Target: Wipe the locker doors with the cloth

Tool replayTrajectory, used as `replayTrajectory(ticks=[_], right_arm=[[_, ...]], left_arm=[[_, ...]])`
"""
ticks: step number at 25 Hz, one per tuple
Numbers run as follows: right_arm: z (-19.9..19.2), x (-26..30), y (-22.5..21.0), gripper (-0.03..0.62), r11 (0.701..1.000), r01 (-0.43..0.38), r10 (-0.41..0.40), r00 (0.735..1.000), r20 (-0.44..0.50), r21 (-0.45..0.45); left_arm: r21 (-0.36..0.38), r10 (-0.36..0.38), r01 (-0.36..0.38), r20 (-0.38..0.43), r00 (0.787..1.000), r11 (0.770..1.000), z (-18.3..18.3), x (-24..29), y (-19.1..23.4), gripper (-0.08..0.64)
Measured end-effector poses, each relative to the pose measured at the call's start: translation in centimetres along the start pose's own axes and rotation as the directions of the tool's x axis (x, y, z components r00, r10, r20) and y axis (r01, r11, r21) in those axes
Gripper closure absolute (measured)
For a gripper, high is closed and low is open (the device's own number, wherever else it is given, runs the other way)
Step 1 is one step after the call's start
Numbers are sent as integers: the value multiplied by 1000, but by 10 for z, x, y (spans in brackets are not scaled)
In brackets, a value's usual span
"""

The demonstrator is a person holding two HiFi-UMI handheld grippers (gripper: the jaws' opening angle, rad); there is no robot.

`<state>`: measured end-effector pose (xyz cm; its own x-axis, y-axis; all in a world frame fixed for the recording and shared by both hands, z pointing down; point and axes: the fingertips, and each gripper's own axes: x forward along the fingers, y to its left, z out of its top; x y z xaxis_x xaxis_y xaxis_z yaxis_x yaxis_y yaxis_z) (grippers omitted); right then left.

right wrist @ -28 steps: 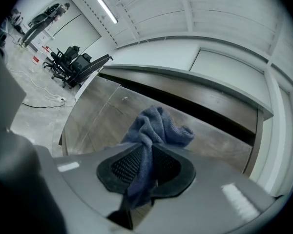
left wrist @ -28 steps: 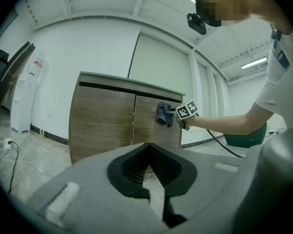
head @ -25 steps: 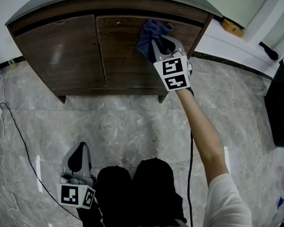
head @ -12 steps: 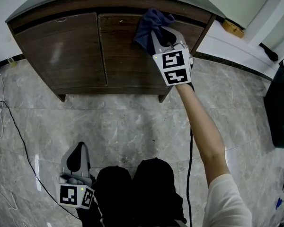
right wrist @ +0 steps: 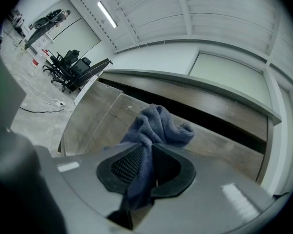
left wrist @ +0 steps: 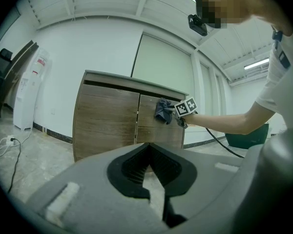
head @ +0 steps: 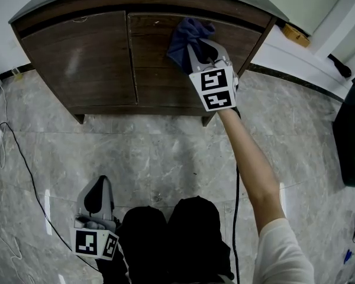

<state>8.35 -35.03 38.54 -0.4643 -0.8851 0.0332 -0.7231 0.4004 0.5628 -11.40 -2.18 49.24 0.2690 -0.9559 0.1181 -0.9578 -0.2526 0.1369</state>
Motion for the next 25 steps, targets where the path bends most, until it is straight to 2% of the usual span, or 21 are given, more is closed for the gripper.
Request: replayTrajectory(ticks=[13,25], right_arm=[[-56,6,52,525,997,-64,68,994,-83,46],[-115,12,109,525,983,-140,159,972,-173,118]], left_arm=[[-5,3,-3,-14,1000,1000,-6,0,5,560],[-3,5,-5,-30,1000,1000,-9,2,11,559]])
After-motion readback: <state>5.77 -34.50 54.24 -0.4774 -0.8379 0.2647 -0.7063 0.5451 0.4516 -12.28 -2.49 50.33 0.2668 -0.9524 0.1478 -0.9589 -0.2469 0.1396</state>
